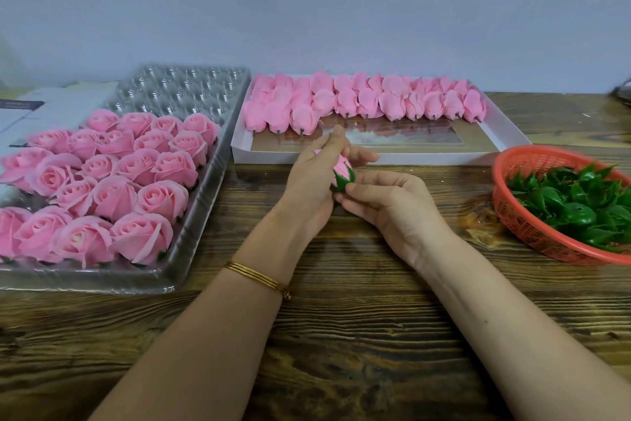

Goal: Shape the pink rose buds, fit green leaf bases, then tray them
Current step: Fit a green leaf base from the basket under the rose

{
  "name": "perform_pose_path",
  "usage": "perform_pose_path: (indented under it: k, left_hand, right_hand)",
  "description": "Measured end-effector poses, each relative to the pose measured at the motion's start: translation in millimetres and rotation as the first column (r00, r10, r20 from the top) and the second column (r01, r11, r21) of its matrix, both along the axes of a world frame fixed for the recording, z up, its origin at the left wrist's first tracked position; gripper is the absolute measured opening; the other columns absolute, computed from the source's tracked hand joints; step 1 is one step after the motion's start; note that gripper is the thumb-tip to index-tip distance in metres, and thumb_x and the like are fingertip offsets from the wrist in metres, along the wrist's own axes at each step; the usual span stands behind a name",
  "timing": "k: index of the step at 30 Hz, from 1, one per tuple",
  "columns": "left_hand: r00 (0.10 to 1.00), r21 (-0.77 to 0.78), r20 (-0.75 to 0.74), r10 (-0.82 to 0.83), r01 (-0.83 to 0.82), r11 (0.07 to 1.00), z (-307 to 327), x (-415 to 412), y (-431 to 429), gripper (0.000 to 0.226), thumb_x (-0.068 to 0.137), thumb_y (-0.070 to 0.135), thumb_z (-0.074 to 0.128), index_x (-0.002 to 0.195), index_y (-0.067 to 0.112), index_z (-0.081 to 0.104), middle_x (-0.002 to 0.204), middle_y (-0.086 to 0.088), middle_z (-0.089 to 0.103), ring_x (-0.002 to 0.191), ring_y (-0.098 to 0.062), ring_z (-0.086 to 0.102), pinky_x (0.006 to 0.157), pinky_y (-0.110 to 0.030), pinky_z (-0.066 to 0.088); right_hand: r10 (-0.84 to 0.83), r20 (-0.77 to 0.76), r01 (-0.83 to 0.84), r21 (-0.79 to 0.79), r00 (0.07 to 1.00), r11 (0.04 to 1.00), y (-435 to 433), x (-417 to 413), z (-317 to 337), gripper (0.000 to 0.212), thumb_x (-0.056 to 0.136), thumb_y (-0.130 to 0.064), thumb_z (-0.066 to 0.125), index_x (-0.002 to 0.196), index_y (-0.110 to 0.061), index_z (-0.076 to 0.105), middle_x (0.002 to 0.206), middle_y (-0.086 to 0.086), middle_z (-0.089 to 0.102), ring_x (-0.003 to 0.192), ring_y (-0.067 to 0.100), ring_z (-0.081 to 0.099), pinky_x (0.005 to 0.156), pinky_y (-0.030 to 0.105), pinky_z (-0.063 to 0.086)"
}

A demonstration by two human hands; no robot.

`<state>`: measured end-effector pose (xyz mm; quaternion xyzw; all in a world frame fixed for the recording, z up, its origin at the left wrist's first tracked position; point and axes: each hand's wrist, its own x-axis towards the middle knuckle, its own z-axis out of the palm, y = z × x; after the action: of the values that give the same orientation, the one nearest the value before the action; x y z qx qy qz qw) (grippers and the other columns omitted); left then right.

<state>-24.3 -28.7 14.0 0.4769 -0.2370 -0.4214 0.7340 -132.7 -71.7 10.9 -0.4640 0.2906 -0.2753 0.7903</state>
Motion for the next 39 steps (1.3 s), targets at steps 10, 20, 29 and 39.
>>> perform_pose_path:
  k: [10,20,29,39]
  left_hand:
    - [0.998,0.003,0.056,-0.034,0.034,0.999,-1.8,2.2,0.1,0.040,0.105,0.033,0.041,0.069,0.016,0.044,0.084,-0.006,0.075,0.083,-0.012,0.069,0.077,-0.026,0.054]
    - [0.998,-0.018,0.049,-0.051,0.052,0.998,-1.2,1.7,-0.3,0.041,0.105,0.033,0.041,0.070,0.014,0.043,0.085,-0.008,0.075,0.076,-0.015,0.069,0.068,-0.030,0.054]
    - [0.999,-0.037,0.030,-0.045,0.046,0.998,0.6,-0.1,2.0,0.040,0.106,0.031,0.039,0.070,0.014,0.042,0.083,-0.008,0.074,0.076,-0.015,0.070,0.074,-0.033,0.055]
    - [0.995,-0.030,0.060,-0.083,0.085,0.996,-0.9,-0.4,2.4,0.039,0.105,0.031,0.042,0.072,0.012,0.046,0.086,-0.010,0.074,0.068,-0.023,0.070,0.072,-0.038,0.057]
  right_hand:
    - [-0.033,-0.031,0.032,-0.032,0.999,0.999,1.5,-1.5,1.0,0.012,0.082,0.008,0.067,0.092,0.005,0.073,0.084,0.018,0.074,0.075,0.022,0.072,0.069,0.022,0.059]
    - [-0.113,-0.021,0.108,-0.149,0.993,0.983,7.0,-1.0,2.4,0.017,0.079,0.011,0.069,0.094,0.004,0.072,0.078,0.015,0.074,0.071,0.019,0.072,0.070,0.024,0.059]
    - [-0.164,-0.087,0.128,-0.322,0.983,0.938,8.8,-1.5,2.2,0.017,0.077,0.007,0.074,0.091,-0.004,0.074,0.082,0.018,0.074,0.076,0.023,0.070,0.073,0.031,0.059]
    - [-0.142,-0.083,0.108,-0.325,0.986,0.939,6.5,2.0,0.1,0.024,0.076,0.008,0.074,0.096,-0.005,0.072,0.075,0.007,0.074,0.075,0.016,0.069,0.076,0.025,0.058]
